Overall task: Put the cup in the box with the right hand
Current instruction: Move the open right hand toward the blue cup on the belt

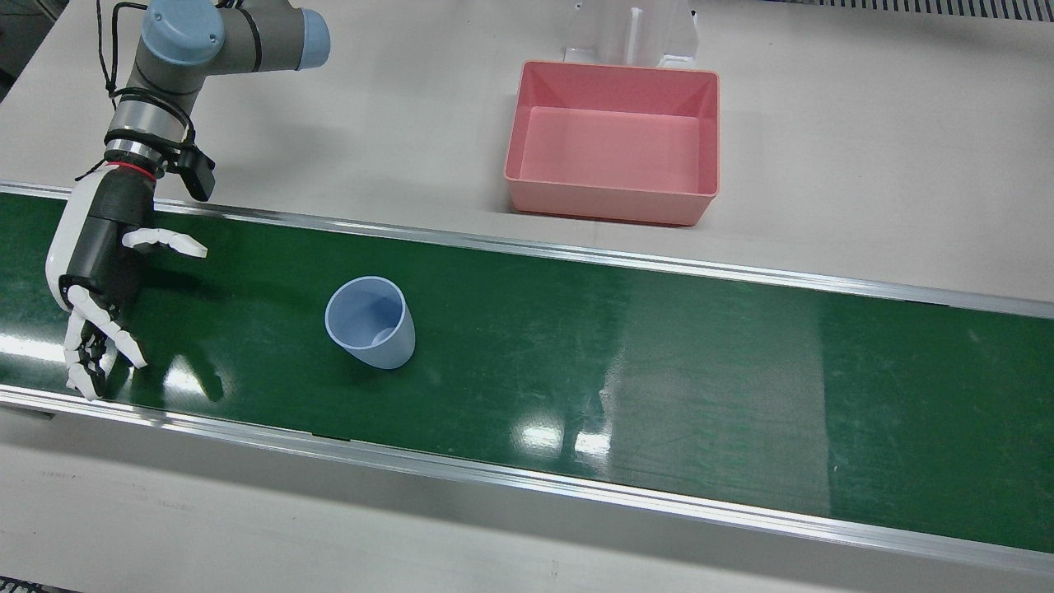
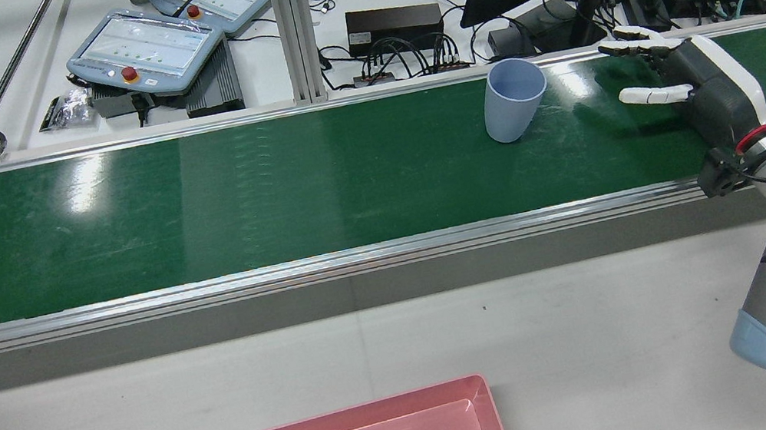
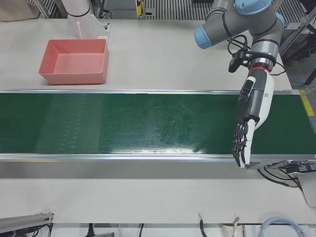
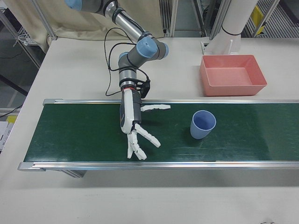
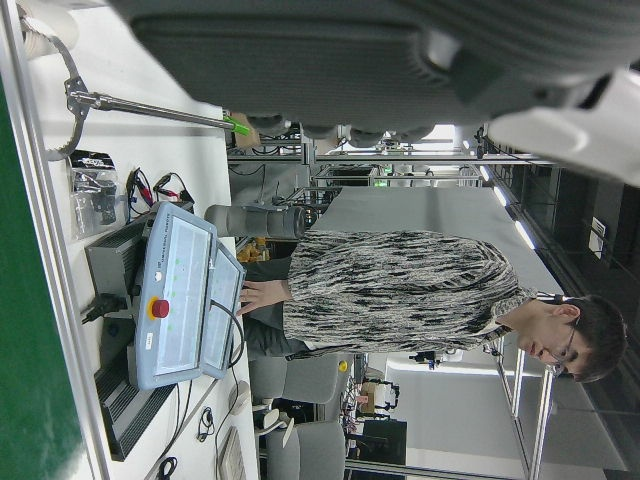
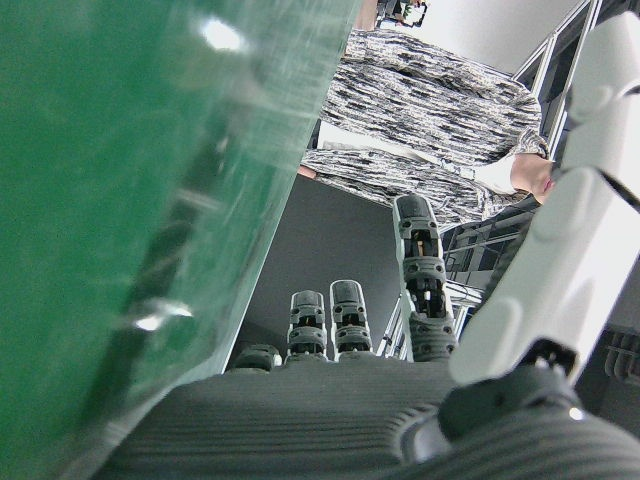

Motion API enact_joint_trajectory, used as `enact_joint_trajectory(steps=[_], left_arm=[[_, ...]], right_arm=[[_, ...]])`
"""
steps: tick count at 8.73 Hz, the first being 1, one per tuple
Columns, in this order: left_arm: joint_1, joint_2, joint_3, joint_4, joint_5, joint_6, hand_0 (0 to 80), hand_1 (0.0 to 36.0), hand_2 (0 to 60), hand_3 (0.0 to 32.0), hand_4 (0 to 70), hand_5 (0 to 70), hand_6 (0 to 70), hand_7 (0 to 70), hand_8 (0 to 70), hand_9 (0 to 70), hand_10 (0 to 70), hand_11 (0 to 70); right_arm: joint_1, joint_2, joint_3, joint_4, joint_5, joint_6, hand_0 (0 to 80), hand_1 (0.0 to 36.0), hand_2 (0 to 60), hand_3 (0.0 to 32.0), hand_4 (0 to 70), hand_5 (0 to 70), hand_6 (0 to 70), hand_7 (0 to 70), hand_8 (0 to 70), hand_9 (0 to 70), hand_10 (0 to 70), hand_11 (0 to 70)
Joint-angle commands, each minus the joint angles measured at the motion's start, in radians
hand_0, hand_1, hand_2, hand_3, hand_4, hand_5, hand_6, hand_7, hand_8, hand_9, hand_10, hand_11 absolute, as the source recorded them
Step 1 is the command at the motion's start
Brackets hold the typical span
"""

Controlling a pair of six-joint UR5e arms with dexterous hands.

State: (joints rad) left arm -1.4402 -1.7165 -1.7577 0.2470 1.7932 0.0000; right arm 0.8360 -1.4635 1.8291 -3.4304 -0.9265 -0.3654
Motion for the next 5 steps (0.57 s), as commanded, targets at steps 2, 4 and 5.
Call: enact_joint_trajectory(steps=[2, 4, 5], left_arm=[[0.000, 0.000, 0.000, 0.000, 0.000, 0.000, 0.0, 0.0, 0.0, 0.0, 0.0, 0.0, 0.0, 0.0, 0.0, 0.0, 0.0, 0.0], [0.000, 0.000, 0.000, 0.000, 0.000, 0.000, 0.0, 0.0, 0.0, 0.0, 0.0, 0.0, 0.0, 0.0, 0.0, 0.0, 0.0, 0.0], [0.000, 0.000, 0.000, 0.000, 0.000, 0.000, 0.0, 0.0, 0.0, 0.0, 0.0, 0.0, 0.0, 0.0, 0.0, 0.0, 0.0, 0.0]], right_arm=[[-0.006, 0.000, -0.001, -0.001, 0.000, -0.001, 43.7, 6.4, 11.2, 0.0, 24.8, 2.4, 5.0, 21.9, 7.2, 15.5, 0.0, 0.4], [-0.006, 0.002, -0.001, -0.001, 0.000, -0.003, 41.5, 8.2, 18.7, 0.0, 23.2, 2.4, 5.0, 22.3, 7.2, 15.6, 0.0, 0.4], [0.004, 0.000, -0.001, -0.003, 0.003, -0.001, 40.3, 9.1, 22.6, 0.0, 22.7, 2.3, 5.1, 22.5, 7.2, 15.6, 0.0, 0.4]])
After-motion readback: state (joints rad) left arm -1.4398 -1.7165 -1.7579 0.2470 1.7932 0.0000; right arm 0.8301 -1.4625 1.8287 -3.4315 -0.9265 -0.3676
